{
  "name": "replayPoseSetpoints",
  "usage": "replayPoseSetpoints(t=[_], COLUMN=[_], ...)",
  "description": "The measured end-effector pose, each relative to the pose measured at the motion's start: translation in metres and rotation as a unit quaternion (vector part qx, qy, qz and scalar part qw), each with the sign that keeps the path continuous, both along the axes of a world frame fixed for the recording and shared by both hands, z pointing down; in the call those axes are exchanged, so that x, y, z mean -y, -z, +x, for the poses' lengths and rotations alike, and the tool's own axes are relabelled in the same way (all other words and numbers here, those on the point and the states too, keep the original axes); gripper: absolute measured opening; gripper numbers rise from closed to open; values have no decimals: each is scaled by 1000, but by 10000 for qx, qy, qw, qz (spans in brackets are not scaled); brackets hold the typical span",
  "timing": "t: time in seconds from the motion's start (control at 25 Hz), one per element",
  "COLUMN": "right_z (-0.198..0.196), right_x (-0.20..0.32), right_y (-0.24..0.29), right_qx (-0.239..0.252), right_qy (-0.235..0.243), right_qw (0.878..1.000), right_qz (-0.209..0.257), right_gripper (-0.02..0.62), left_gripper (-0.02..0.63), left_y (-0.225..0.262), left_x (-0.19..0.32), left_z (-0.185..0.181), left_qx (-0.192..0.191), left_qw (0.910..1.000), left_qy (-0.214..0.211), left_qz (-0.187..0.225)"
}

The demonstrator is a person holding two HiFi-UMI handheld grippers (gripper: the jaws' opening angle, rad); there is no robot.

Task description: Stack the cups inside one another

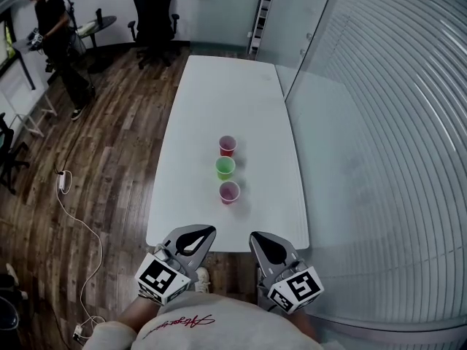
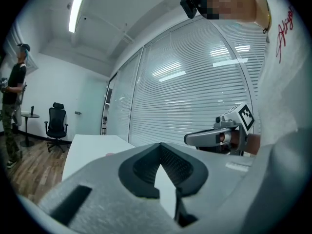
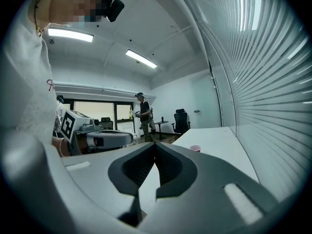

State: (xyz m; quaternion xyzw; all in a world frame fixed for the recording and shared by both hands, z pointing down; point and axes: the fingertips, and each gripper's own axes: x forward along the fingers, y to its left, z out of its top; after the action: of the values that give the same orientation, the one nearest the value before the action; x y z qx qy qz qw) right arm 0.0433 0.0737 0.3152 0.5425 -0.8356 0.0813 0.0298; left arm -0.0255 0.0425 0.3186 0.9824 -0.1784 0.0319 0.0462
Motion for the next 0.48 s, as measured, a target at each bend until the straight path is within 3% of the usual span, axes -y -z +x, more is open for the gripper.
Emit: replayPoseSetpoints(t=[0.48], right_z=[-10], right_x=[60], right_y=[-5], right_qx=[-28], right_qy=[69], right_qw=[10000], right_qz=[-49], right_gripper=[0], left_gripper=[-5], left_y=[-3], left_x=[60], left_z=[2], left_qx=[5], left_qw=[10000], left_qy=[-77], left_qz=[-21])
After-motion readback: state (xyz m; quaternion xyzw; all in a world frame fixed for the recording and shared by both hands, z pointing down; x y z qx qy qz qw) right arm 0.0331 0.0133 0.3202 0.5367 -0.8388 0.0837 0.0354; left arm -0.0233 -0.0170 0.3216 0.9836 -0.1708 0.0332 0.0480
